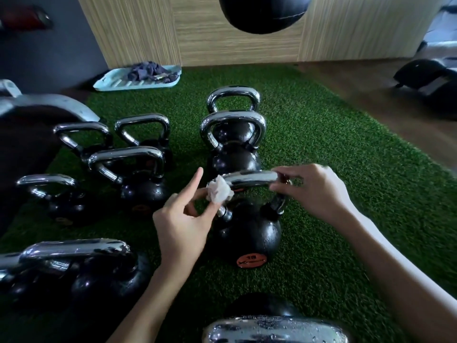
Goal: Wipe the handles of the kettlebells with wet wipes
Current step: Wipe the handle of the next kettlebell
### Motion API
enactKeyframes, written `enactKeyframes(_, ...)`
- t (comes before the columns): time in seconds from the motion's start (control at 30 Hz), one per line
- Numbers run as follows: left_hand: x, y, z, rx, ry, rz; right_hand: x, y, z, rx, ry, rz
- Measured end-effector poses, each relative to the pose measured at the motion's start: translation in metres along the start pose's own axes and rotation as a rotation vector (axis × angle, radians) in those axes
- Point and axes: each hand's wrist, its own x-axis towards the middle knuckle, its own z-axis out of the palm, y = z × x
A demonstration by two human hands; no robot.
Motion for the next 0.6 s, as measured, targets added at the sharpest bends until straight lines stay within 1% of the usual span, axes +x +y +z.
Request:
enactKeyframes(0.03, 0.005, 0.003, -0.001, 0.001, -0.011, 0.044, -0.009, -0.003, -0.002, -0.05, 0.005, -0.004)
enactKeyframes(0.13, 0.015, 0.014, -0.001, -0.009, -0.038, 0.129, -0.025, -0.013, -0.013, -0.344, 0.03, 0.0)
enactKeyframes(0.17, 0.017, 0.018, -0.001, -0.021, -0.045, 0.15, -0.023, -0.018, -0.016, -0.366, 0.019, -0.002)
enactKeyframes(0.2, 0.02, 0.022, -0.001, -0.035, -0.054, 0.172, -0.021, -0.024, -0.02, -0.339, -0.001, -0.016)
enactKeyframes(0.23, 0.023, 0.025, -0.001, -0.054, -0.066, 0.192, -0.02, -0.033, -0.024, -0.215, -0.036, -0.019)
enactKeyframes(0.33, 0.036, 0.033, 0.0, -0.102, -0.1, 0.246, -0.019, -0.057, -0.03, 0.321, -0.21, 0.013)
enactKeyframes(0.37, 0.041, 0.035, 0.001, -0.108, -0.108, 0.268, -0.02, -0.061, -0.031, 0.41, -0.256, 0.028)
enactKeyframes(0.4, 0.045, 0.037, 0.003, -0.109, -0.117, 0.292, -0.022, -0.065, -0.032, 0.467, -0.295, 0.02)
enactKeyframes(0.47, 0.05, 0.041, 0.005, -0.099, -0.151, 0.348, -0.024, -0.068, -0.033, 0.524, -0.319, -0.019)
enactKeyframes(0.53, 0.055, 0.042, 0.006, -0.091, -0.203, 0.401, -0.023, -0.066, -0.032, 0.54, -0.288, -0.017)
enactKeyframes(0.6, 0.057, 0.039, 0.003, -0.077, -0.285, 0.404, -0.024, -0.064, -0.033, 0.563, -0.252, 0.036)
